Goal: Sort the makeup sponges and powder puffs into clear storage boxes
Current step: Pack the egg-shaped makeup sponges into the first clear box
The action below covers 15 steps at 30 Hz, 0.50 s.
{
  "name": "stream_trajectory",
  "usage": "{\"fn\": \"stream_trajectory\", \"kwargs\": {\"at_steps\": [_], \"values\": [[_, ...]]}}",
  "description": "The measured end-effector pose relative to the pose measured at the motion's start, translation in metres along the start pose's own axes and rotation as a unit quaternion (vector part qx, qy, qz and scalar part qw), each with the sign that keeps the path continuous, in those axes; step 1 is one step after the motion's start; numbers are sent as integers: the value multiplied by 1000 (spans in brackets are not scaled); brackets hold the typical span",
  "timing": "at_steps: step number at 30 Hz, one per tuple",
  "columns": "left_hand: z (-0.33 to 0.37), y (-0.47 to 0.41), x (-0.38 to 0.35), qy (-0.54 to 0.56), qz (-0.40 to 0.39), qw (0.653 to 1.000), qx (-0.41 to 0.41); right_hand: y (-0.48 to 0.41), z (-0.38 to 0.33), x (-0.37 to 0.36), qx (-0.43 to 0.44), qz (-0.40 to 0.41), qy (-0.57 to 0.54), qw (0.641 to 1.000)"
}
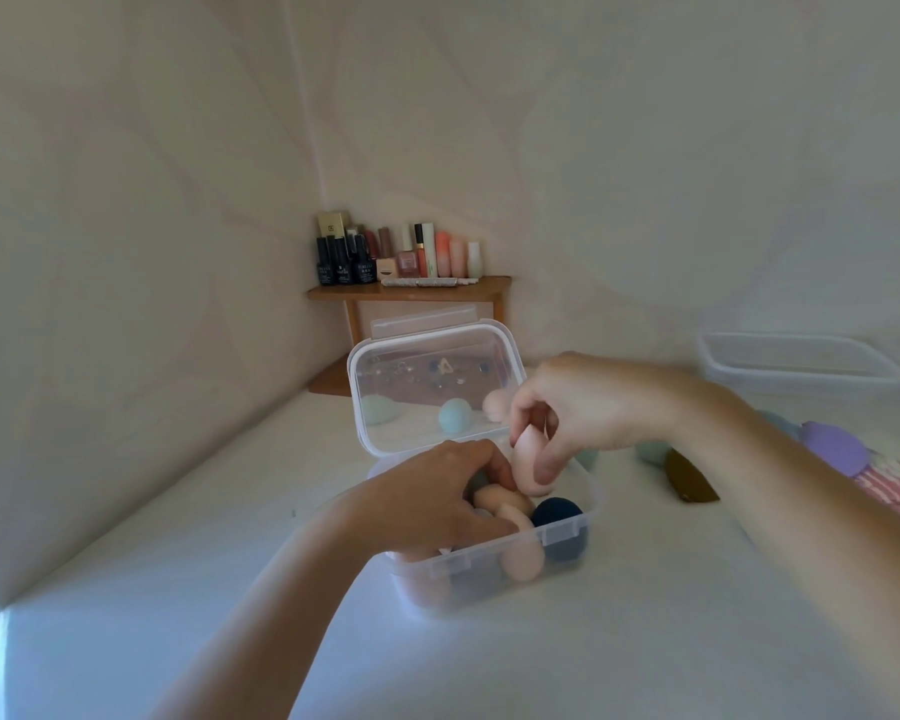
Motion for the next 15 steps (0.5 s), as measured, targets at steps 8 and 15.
{"fn": "stream_trajectory", "kwargs": {"at_steps": [8,15], "values": [[-2,-2,-3,-4,2,1000,-18,-7,-4,-23,-22,3,61,998],[1,-4,-7,-83,11,996,-33,-7,-9,-31,-53,-83,170,980]]}}
Point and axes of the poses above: each hand's wrist, its own y-axis away from the middle knuckle, its own x-axis out of the back of the hand, z = x × y, the point moved 5 cm from there along -y, towards the middle knuckle, and after that the axes turned 1 degree about y, right-handed, at the moved point
